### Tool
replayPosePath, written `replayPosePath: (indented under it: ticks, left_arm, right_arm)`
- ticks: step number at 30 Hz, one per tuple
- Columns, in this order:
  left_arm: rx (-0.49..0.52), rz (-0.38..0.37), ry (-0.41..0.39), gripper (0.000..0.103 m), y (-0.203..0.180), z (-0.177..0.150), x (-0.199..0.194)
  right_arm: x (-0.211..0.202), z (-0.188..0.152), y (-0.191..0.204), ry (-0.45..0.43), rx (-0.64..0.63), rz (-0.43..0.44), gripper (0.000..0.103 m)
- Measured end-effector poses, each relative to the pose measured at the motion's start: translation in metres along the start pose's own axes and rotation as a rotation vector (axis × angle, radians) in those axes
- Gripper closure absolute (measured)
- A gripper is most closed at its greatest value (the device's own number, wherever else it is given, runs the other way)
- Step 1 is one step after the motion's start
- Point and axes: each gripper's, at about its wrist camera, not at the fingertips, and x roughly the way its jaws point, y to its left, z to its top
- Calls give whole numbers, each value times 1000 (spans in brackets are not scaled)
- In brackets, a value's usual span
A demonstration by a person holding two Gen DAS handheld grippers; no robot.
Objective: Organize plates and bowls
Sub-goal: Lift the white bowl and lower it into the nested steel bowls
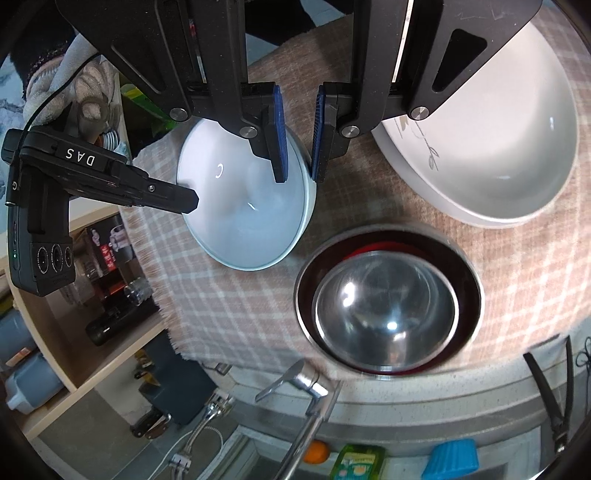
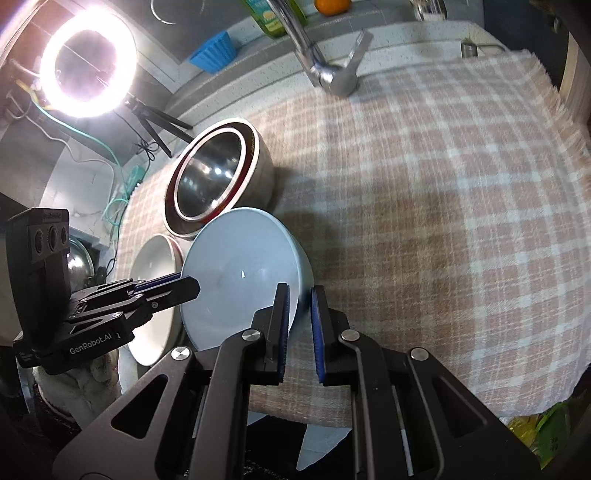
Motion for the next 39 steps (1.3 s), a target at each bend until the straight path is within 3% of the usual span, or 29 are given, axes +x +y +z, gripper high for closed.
replayPosePath:
  ticks: [10, 21, 29, 39]
  left_arm:
    - [6, -1, -76, 92, 4, 24, -32]
    - [-31, 38, -124, 92, 35, 59, -49]
    - [-80, 36, -110, 92, 64, 77, -43]
    - [-64, 79, -65, 92, 74, 82, -23]
  right_arm:
    - [-26, 31, 31, -65, -53, 19, 91]
    - [-15, 75, 73, -95, -130, 14, 91]
    - [14, 97, 85, -65, -134, 8, 91]
    - [46, 106, 80, -19, -118, -24, 91]
